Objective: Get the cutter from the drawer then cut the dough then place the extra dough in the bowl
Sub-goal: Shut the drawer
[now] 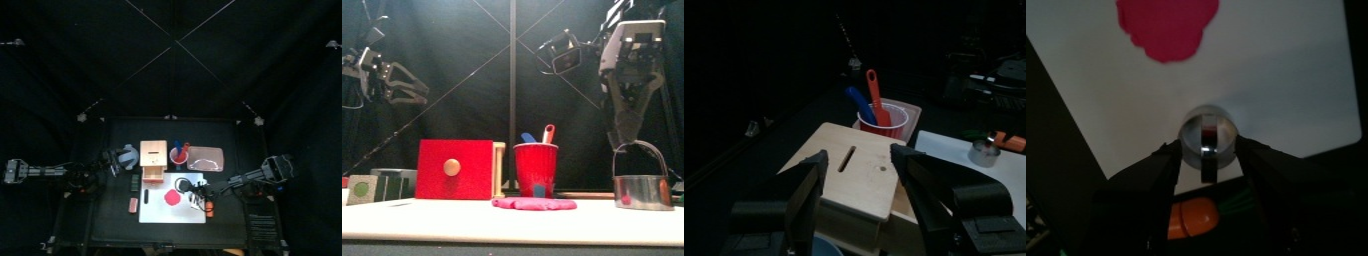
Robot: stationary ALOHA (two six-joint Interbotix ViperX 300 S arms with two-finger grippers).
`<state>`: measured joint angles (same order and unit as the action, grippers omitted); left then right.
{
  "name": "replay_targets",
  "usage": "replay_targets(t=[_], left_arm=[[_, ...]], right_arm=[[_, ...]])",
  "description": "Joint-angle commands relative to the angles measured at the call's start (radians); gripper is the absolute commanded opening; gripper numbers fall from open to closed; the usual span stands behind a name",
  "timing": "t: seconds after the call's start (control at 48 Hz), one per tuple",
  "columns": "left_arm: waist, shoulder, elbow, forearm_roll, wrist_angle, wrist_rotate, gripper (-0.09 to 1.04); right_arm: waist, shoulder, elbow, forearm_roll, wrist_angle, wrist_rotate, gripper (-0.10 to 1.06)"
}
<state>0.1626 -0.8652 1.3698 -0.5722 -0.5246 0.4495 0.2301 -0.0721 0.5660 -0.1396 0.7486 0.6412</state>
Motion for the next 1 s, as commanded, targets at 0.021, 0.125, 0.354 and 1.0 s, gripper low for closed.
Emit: replay_targets(t=[0.021,0.125,0.354,1.0], left_arm=[[0.02,0.003,-0.037,-0.025,-0.003,0.003,0.88],[0.048,0.005,-0.074,-0.015,0.006,0.011,0.88],[0.178,0.032,-0.204,0.06,0.236,0.008,0.88],[0.428,0.224,-0.569,0.206,0.744,0.014,0.88]], right_arm=[[-0.005,-0.038,-0.049,-0.026,-0.038,-0.002,0.83],[-0.038,-0.038,-0.069,-0.078,-0.097,-0.002,0.83],[-0.106,-0.038,-0.06,-0.183,-0.314,-0.005,0.8],[-0.153,0.034,-0.084,-0.207,-0.591,-0.017,0.51]])
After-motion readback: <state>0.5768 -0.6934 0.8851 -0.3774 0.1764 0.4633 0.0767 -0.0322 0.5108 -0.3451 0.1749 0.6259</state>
